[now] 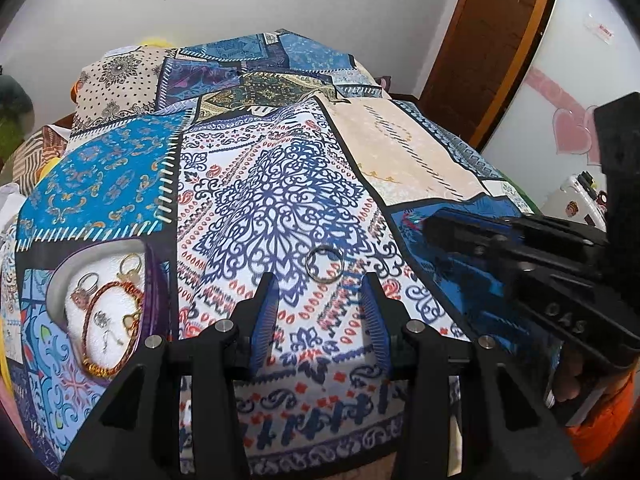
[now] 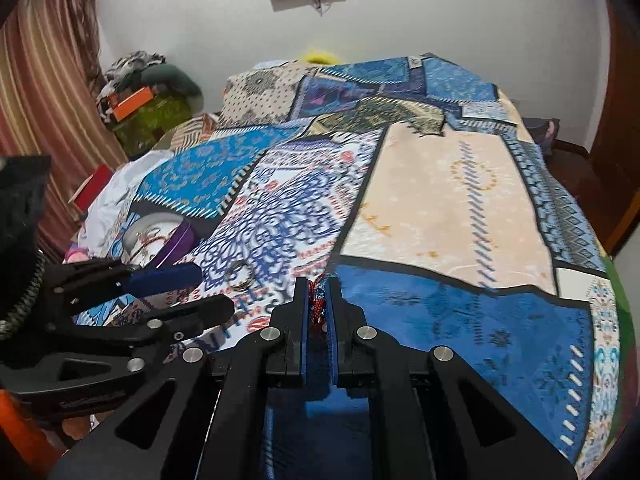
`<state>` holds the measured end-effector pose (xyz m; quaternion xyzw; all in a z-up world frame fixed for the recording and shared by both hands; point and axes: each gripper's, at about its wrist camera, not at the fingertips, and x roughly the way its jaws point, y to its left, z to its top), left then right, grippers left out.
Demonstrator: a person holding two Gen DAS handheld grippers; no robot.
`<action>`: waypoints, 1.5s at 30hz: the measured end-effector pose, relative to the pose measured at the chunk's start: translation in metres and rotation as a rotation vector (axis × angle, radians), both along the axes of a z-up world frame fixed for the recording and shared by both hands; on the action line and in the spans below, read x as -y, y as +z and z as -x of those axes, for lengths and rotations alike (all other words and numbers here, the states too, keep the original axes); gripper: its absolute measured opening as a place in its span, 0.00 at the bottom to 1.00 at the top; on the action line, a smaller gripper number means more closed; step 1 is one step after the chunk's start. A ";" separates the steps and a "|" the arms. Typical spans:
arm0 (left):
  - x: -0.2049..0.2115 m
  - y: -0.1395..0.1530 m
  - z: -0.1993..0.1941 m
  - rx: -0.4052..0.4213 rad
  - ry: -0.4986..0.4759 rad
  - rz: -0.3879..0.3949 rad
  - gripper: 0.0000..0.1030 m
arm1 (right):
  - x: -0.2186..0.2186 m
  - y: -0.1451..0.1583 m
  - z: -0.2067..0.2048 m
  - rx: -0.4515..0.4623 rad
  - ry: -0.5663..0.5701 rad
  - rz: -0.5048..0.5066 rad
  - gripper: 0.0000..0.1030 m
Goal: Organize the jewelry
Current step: 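Grasp the silver ring with the left tool while the right tool grasps the red beaded piece, then carry the ring and red beaded piece into the heart box and release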
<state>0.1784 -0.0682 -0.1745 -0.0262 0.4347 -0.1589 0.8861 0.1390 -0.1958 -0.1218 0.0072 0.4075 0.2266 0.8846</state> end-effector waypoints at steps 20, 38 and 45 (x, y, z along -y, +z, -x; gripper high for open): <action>-0.007 0.022 0.010 0.090 0.027 -0.016 0.20 | -0.003 0.023 0.005 0.061 0.004 0.005 0.07; -0.067 0.078 0.054 0.255 0.149 -0.019 0.20 | -0.057 0.072 0.021 0.190 0.097 -0.013 0.07; -0.098 0.081 0.062 0.269 0.214 -0.020 0.20 | -0.089 0.075 0.021 0.199 0.159 -0.028 0.07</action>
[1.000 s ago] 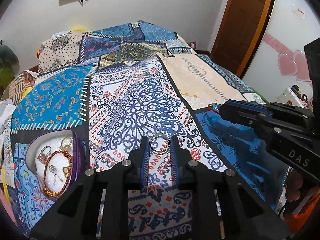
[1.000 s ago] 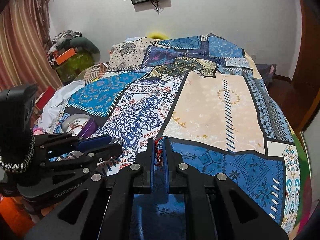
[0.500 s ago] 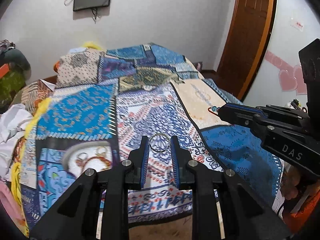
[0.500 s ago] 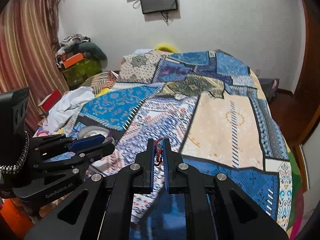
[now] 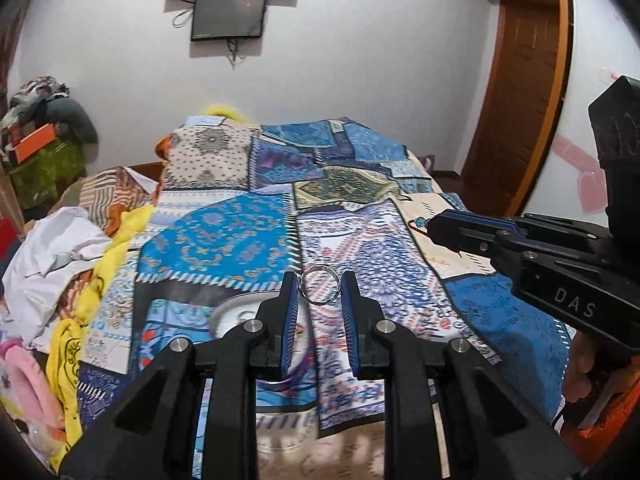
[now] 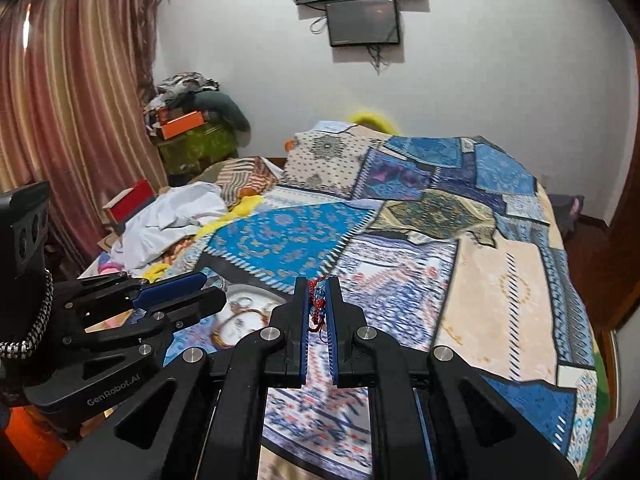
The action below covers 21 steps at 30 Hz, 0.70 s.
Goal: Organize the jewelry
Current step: 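Carry the ring and red beaded piece into the heart box and release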
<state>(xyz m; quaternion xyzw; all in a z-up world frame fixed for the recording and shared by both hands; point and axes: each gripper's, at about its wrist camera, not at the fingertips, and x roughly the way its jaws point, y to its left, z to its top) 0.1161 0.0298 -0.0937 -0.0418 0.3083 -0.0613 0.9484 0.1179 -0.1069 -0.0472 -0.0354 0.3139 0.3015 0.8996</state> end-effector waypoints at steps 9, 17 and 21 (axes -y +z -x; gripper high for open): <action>-0.041 -0.013 0.001 -0.017 0.085 0.028 0.20 | -0.040 -0.008 -0.006 -0.015 0.070 0.011 0.07; -0.059 -0.037 -0.011 -0.065 0.102 0.060 0.20 | -0.067 -0.029 -0.021 -0.089 0.118 0.015 0.07; -0.058 -0.053 -0.022 -0.101 0.081 0.072 0.20 | -0.077 -0.041 -0.030 -0.131 0.130 0.025 0.07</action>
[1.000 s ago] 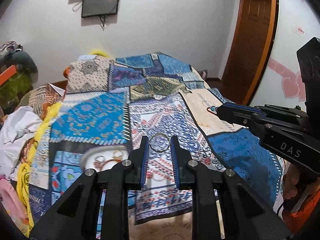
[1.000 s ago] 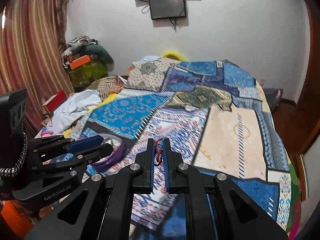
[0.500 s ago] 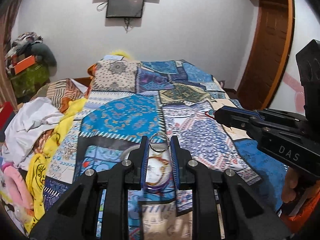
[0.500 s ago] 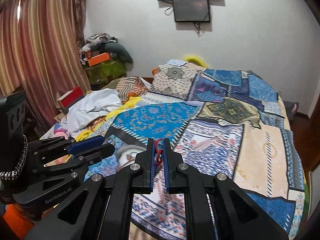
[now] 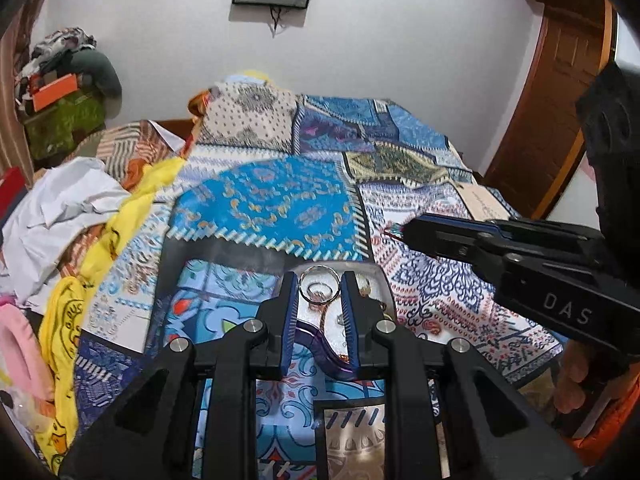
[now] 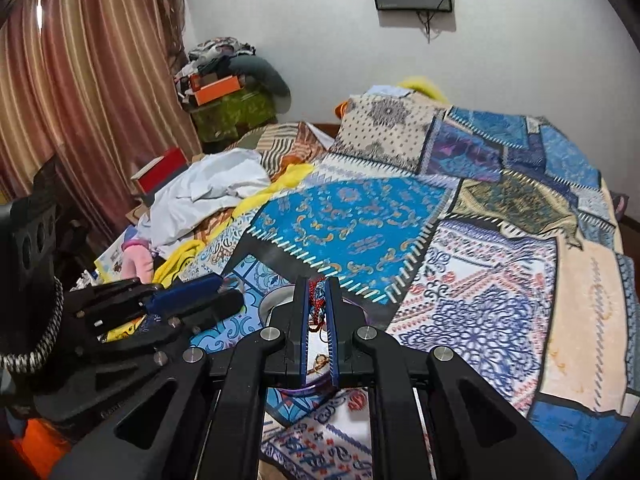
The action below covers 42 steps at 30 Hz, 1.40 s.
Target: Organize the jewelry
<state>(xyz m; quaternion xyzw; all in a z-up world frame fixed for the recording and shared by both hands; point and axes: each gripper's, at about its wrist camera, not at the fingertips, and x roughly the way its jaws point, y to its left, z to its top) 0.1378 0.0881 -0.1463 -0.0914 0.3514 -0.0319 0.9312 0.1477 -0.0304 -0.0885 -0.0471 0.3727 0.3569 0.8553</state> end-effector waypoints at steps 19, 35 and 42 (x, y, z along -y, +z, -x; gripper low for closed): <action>0.004 -0.006 -0.002 -0.025 -0.021 0.013 0.20 | -0.005 -0.005 -0.005 -0.054 -0.003 0.022 0.23; 0.008 0.122 0.075 0.296 0.083 -0.046 0.20 | 0.053 0.101 0.057 0.226 -0.135 -0.123 0.23; 0.036 0.174 0.136 0.485 0.110 -0.118 0.39 | 0.078 0.143 0.113 0.395 -0.188 -0.181 0.23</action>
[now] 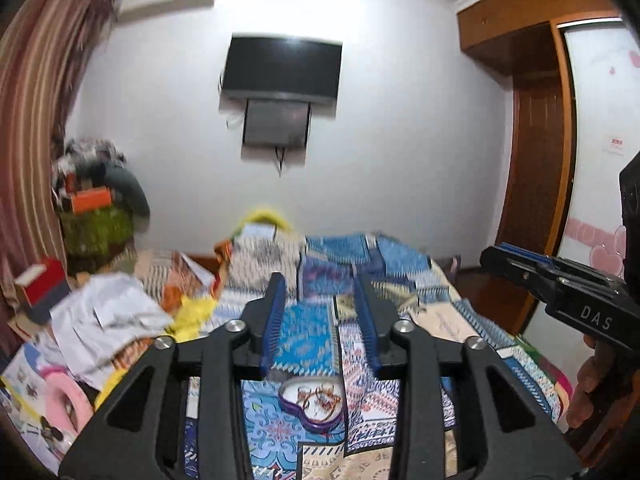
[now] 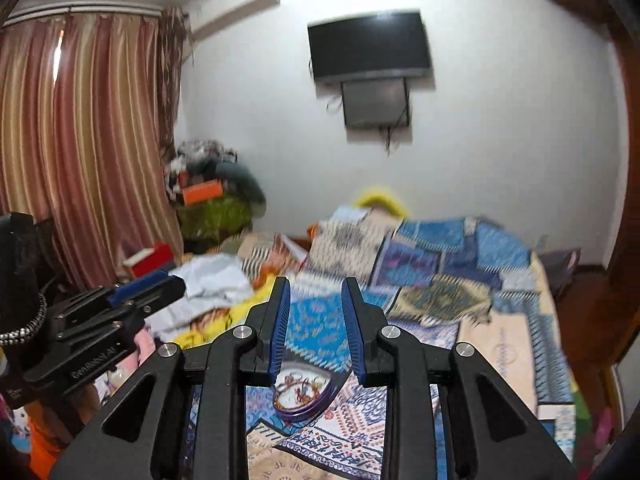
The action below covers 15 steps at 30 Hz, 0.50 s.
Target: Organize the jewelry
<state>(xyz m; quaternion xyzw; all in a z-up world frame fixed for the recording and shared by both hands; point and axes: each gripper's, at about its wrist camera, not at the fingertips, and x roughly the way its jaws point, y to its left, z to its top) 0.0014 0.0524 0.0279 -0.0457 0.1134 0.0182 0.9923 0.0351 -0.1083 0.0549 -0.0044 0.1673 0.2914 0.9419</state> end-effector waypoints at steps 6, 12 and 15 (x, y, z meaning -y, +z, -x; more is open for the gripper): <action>0.018 0.019 0.040 0.088 0.059 -0.053 0.85 | 0.014 0.014 0.034 0.094 -0.069 -0.037 0.71; 0.025 0.023 0.064 0.126 0.096 -0.067 0.99 | 0.017 0.018 0.050 0.155 -0.137 -0.031 0.95; 0.026 0.022 0.066 0.121 0.096 -0.069 0.99 | 0.016 0.018 0.056 0.181 -0.157 -0.028 0.99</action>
